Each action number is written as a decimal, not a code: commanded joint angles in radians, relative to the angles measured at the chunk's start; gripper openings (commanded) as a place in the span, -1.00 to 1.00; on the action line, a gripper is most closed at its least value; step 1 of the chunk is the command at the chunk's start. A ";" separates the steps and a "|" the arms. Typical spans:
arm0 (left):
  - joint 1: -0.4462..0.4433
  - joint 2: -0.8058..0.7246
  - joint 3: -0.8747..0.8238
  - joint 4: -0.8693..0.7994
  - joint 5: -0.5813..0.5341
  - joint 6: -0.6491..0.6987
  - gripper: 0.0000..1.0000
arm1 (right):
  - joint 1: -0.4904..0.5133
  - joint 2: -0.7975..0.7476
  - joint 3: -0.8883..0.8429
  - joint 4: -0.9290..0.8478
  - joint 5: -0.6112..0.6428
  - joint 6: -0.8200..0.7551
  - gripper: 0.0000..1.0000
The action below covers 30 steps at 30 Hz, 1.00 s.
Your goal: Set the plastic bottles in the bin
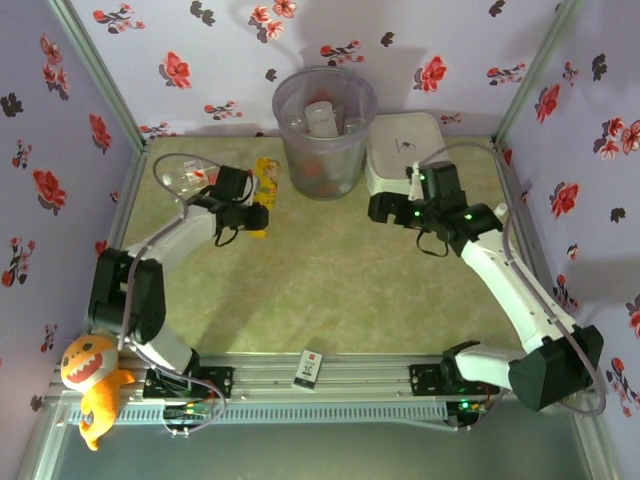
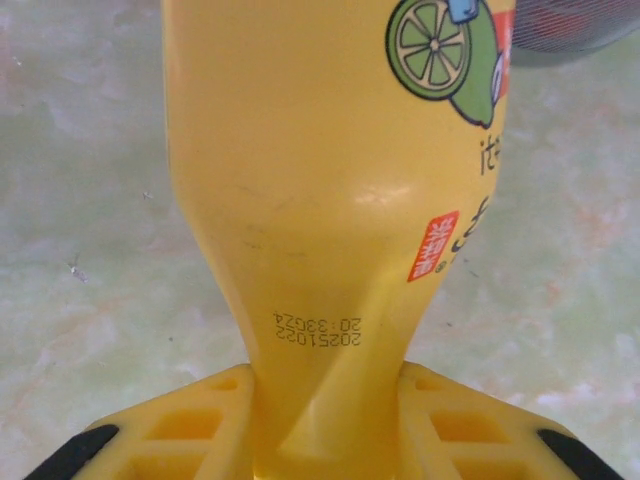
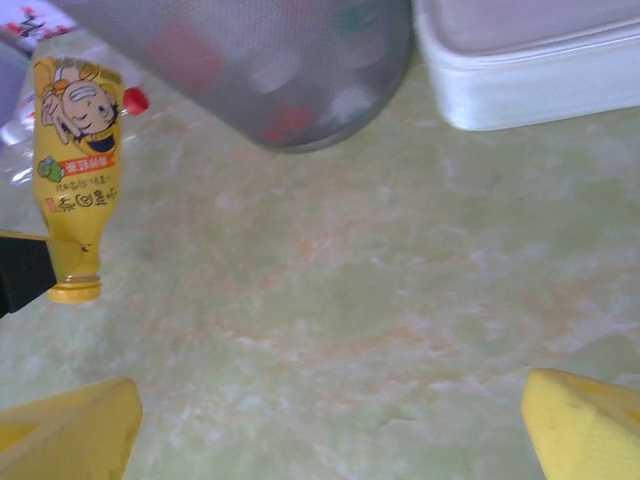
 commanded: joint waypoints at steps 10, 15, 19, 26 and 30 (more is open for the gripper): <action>-0.060 -0.303 -0.273 0.296 0.250 -0.073 -0.39 | 0.234 0.316 0.069 0.486 -0.199 0.185 0.99; -0.092 -0.351 -0.338 0.369 0.302 -0.101 -0.36 | 0.244 0.412 0.093 0.627 -0.230 0.224 0.99; -0.106 -0.354 -0.369 0.426 0.318 -0.133 -0.36 | 0.245 0.483 0.117 0.686 -0.256 0.265 0.97; -0.125 -0.325 -0.367 0.472 0.327 -0.146 -0.36 | 0.251 0.563 0.156 0.739 -0.282 0.299 0.92; -0.127 -0.308 -0.358 0.481 0.331 -0.151 -0.36 | 0.254 0.588 0.172 0.730 -0.291 0.303 0.74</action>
